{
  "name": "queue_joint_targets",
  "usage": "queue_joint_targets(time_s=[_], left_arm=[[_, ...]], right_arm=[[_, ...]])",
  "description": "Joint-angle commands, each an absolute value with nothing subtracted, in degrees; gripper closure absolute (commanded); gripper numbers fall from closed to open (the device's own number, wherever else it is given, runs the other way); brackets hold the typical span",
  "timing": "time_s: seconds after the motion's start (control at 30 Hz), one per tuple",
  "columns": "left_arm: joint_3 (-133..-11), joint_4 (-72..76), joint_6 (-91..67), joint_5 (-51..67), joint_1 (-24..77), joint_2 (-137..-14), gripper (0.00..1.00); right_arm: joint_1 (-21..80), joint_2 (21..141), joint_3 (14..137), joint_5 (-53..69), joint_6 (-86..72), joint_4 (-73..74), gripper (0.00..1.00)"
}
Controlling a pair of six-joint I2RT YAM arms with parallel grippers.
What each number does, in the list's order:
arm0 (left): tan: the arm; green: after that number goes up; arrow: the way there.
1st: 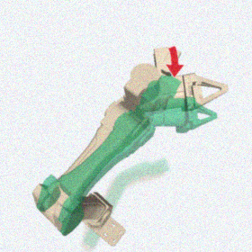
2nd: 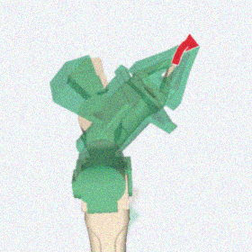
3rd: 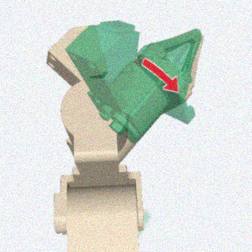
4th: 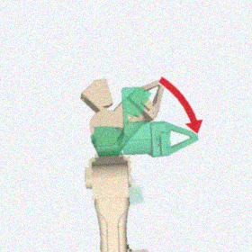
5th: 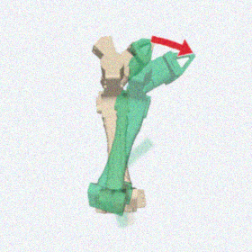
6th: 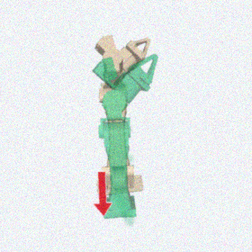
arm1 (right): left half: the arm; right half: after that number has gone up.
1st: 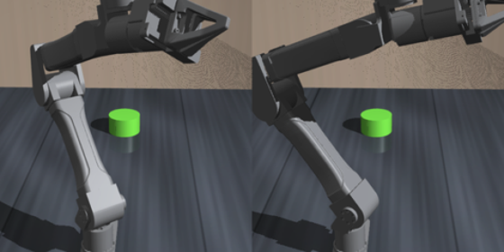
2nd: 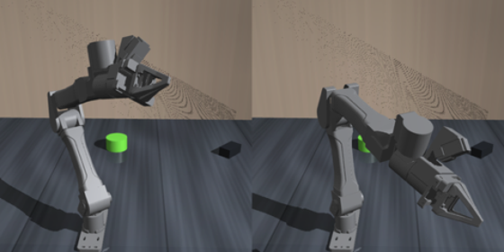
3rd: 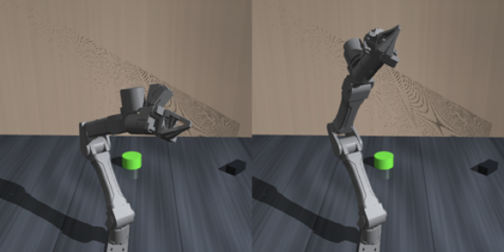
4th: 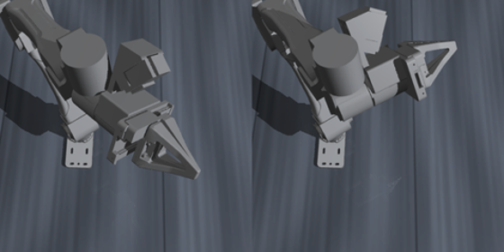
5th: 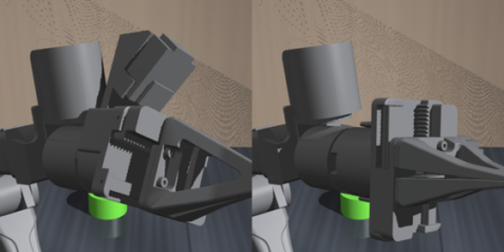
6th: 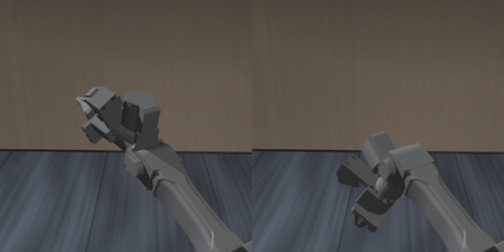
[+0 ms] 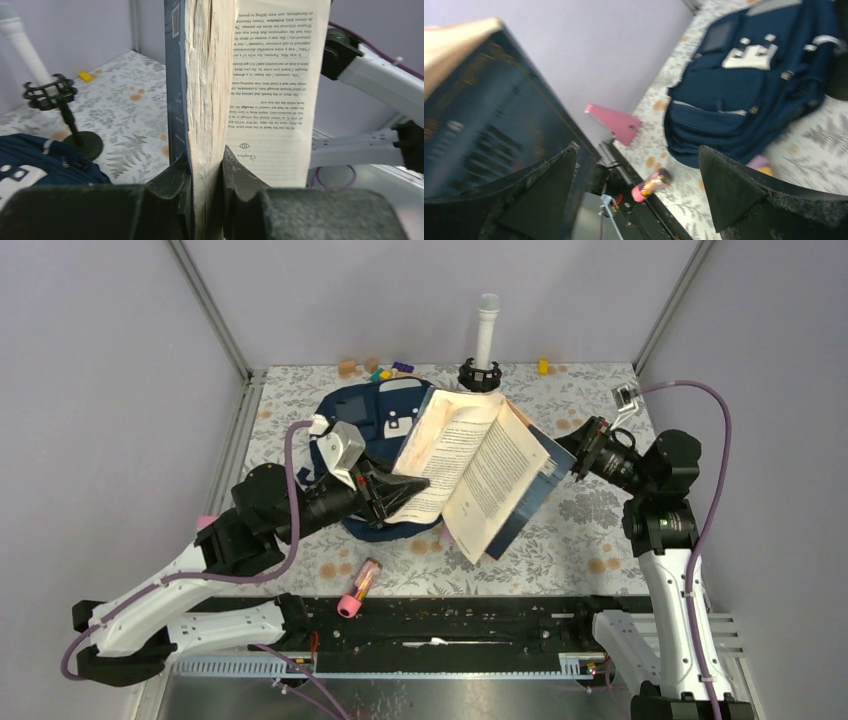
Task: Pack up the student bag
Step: Pick up the book from the center of the board.
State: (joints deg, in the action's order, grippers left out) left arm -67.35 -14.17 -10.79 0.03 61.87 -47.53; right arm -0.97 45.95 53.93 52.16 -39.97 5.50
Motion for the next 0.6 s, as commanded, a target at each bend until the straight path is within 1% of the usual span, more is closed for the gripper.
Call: queue_joint_targets(time_s=[0.0,0.17,0.3,0.37,0.43,0.57], left_arm=[[-68.46,-4.34,-14.66,7.86,61.81,-46.71,1.0],[-69.1,-2.5,-16.86,11.51,61.83,-48.29,1.0],[-68.66,-0.7,-17.84,11.82,61.79,-48.09,1.0],[-68.37,-0.32,-17.92,10.46,61.79,-47.67,1.0],[-67.69,1.0,-18.05,9.98,61.72,-47.22,1.0],[-67.3,3.91,-18.75,13.22,61.67,-47.46,1.0]], right_arm=[[2.46,44.48,52.82,59.36,-52.7,-15.33,0.0],[6.01,43.71,53.46,60.89,-58.11,-22.26,0.0],[8.39,44.69,52.48,62.29,-68.38,-37.23,0.0],[9.54,45.44,52.65,62.88,-70.97,-41.79,0.0],[10.72,45.64,52.9,63.28,-70.47,-41.7,0.0],[12.73,46.36,53.04,62.56,-67.74,-39.99,0.0]])
